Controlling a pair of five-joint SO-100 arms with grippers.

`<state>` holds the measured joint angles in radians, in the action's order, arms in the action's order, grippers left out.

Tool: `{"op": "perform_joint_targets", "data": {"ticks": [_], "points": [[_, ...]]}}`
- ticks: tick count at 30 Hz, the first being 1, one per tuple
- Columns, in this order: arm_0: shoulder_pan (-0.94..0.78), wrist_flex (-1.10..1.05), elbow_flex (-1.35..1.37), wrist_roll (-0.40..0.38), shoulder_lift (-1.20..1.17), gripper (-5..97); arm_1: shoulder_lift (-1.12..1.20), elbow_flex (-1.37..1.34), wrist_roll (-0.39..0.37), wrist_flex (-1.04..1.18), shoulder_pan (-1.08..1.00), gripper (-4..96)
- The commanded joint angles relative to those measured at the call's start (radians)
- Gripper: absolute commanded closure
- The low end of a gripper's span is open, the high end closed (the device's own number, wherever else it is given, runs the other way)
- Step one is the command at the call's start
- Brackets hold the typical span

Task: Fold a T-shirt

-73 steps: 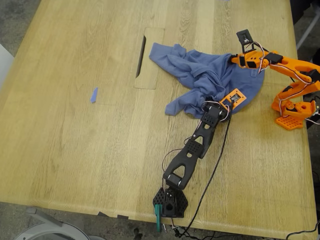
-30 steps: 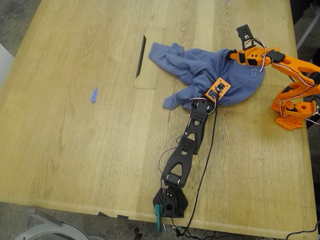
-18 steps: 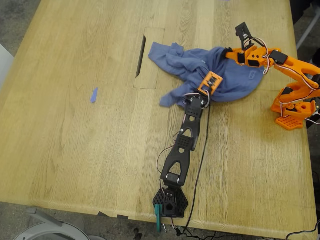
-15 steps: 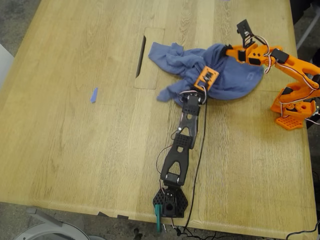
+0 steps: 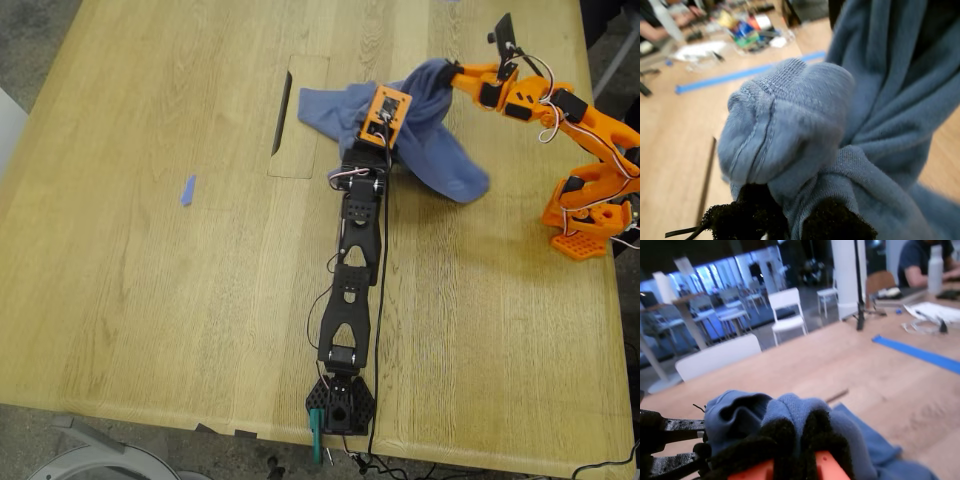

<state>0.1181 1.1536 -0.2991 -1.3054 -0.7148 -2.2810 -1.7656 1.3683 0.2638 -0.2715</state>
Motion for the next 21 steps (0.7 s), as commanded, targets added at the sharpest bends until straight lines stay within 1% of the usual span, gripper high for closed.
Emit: {"op": "perform_joint_targets", "data": {"ticks": [1, 7, 11, 15, 18, 21], "points": [[-0.038, -0.106, -0.038, -0.005, -0.311, 92, 0.003, 0.104, 0.008, -0.101, 0.029, 91.4], [-0.049, -0.213, -0.038, -0.023, -0.391, 92, 0.005, 0.114, 0.014, -0.238, 0.084, 91.4], [-0.051, -0.288, -0.038, -0.026, -0.439, 92, 0.008, 0.118, 0.029, -0.38, 0.118, 91.4], [-0.06, -0.295, -0.038, -0.037, -0.502, 92, 0.002, 0.114, 0.044, -0.489, 0.133, 91.4], [-0.067, -0.291, -0.04, -0.055, -0.561, 92, -0.011, 0.118, 0.054, -0.534, 0.126, 91.4], [-0.075, -0.262, -0.04, -0.057, -0.624, 92, -0.026, 0.127, 0.061, -0.551, 0.109, 91.4]]}}
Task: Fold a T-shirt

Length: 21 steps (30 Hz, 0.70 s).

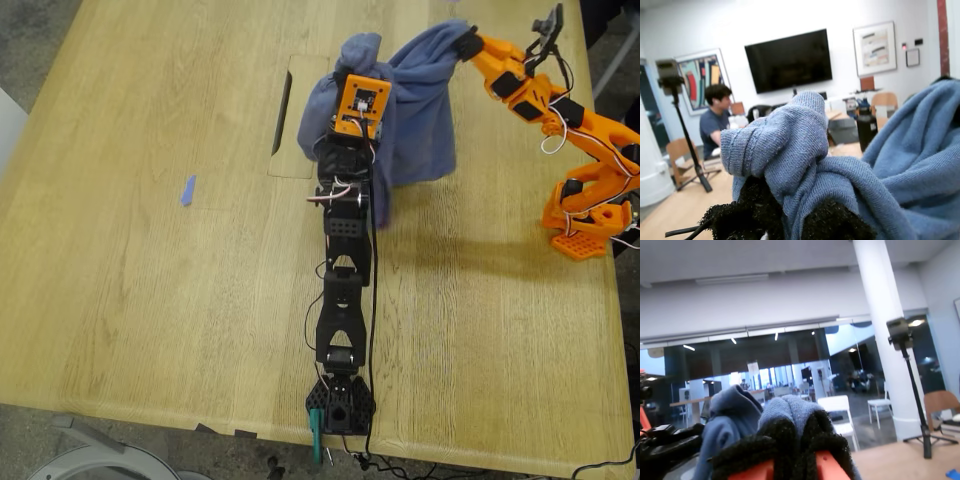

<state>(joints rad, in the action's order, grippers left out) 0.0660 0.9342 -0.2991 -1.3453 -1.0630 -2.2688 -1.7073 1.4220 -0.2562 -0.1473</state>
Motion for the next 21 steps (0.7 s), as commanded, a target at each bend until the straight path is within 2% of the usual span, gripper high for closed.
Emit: {"op": "perform_joint_targets", "data": {"ticks": [1, 10, 21], "points": [[-0.021, -0.035, -0.04, -0.017, -0.296, 92, -0.043, 0.074, 0.009, -0.035, -0.02, 91.4], [0.04, 0.074, -0.04, -0.014, -0.419, 92, -0.095, 0.126, 0.012, 0.02, -0.044, 91.4], [0.295, 0.107, -0.04, 0.002, -0.477, 92, -0.147, 0.299, 0.021, 0.247, -0.038, 91.4]]}}
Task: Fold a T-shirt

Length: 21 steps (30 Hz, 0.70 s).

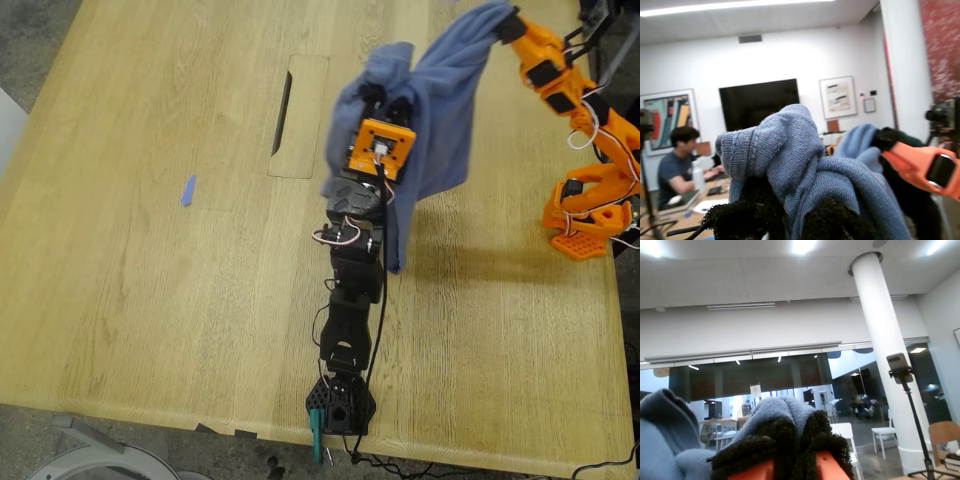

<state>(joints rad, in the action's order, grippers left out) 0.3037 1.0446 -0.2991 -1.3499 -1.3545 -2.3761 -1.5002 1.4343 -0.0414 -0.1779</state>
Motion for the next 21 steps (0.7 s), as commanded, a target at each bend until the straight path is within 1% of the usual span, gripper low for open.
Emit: {"op": "perform_joint_targets", "data": {"ticks": [1, 10, 16, 21], "points": [[0.077, 0.002, -0.04, 0.008, -0.192, 92, -0.04, 0.12, 0.009, 0.069, -0.006, 91.4], [0.163, 0.067, -0.04, 0.02, -0.249, 92, -0.044, 0.325, 0.006, 0.365, 0.035, 91.4], [0.259, 0.095, -0.04, 0.037, -0.25, 92, -0.018, 0.463, 0.003, 0.551, 0.109, 91.4], [0.33, 0.132, -0.04, 0.052, -0.275, 92, -0.005, 0.531, 0.006, 0.634, 0.155, 91.4]]}}
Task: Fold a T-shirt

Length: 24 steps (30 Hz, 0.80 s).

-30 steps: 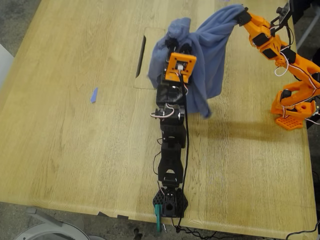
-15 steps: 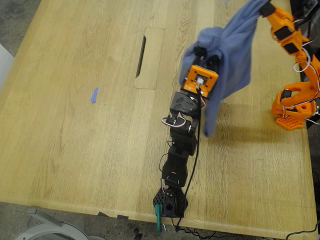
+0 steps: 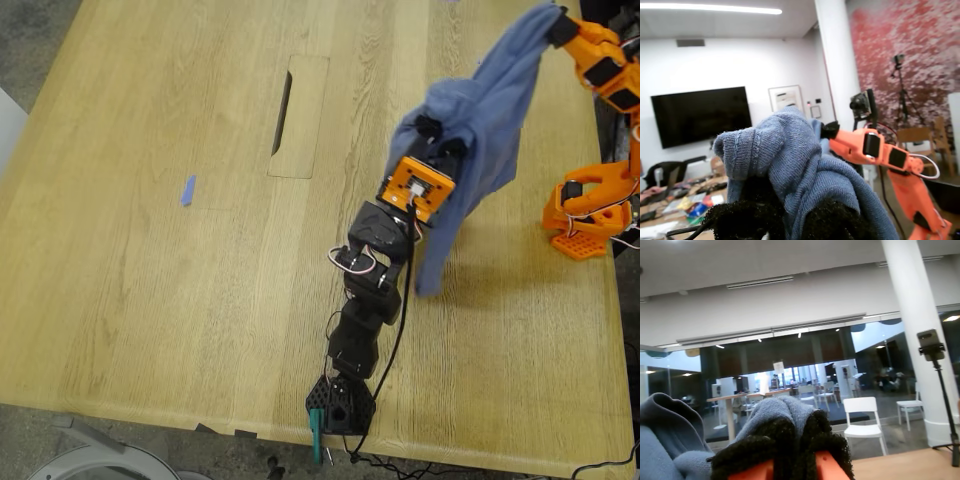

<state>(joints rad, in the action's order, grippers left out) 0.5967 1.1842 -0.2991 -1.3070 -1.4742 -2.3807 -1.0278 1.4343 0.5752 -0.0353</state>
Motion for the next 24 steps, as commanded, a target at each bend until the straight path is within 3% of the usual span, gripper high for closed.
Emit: {"op": "perform_joint_targets", "data": {"ticks": [1, 10, 15, 24], "points": [[0.049, -0.006, -0.04, 0.014, -0.163, 92, -0.002, 0.069, 0.009, 0.028, 0.023, 91.4], [0.064, -0.008, -0.04, 0.057, -0.219, 92, -0.003, 0.156, 0.037, 0.126, 0.061, 91.4], [0.041, -0.06, -0.038, 0.057, -0.229, 92, -0.002, 0.153, 0.091, 0.066, 0.075, 91.4], [0.186, -0.107, 0.074, 0.067, -0.268, 92, -0.008, 0.161, 0.176, 0.095, 0.176, 91.3]]}}
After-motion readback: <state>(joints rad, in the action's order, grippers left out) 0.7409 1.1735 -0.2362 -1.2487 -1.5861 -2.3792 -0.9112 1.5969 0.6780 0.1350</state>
